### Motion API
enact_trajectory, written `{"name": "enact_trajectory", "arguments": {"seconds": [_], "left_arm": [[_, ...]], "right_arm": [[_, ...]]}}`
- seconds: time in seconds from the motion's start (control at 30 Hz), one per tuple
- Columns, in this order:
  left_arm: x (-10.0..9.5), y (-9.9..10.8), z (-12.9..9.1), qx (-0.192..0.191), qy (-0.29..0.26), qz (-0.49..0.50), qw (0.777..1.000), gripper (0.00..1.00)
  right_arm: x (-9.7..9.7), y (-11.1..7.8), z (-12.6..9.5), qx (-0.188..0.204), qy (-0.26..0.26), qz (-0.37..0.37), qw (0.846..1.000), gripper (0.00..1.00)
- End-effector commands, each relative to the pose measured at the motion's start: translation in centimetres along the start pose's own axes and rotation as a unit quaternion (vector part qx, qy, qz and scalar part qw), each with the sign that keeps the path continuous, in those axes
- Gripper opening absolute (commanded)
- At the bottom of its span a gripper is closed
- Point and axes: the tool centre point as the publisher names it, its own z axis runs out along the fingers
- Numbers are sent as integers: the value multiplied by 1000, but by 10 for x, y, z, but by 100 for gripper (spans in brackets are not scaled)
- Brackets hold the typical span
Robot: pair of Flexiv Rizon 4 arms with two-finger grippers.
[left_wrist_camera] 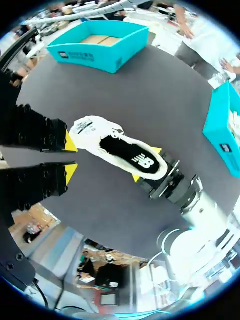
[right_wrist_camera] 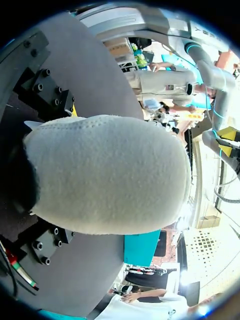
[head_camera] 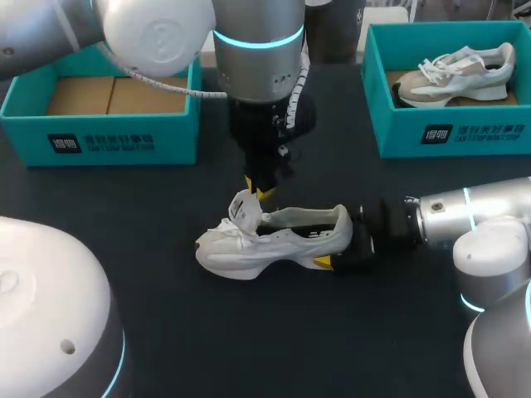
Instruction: Take the shoe out of the shoebox, open the shoe tongue, remove and reinsert the insole, then place the shoe into the shoebox
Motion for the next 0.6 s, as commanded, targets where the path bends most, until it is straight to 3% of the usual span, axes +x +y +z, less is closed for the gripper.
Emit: {"name": "enact_trajectory", "arguments": {"seconds": [0.03,0.23,0.3,0.6], "left_arm": [[-3,-8,0,-80,27,171,982,0],[-3,-8,0,-80,27,171,982,0],[-2,-10,11,-58,39,181,981,0],[-2,-13,50,-51,93,173,979,0]], "right_arm": [[-2,-3,5,1,-2,0,1000,0],[-2,-3,5,1,-2,0,1000,0],[-2,-3,5,1,-2,0,1000,0],[-2,-3,5,1,-2,0,1000,0]]}}
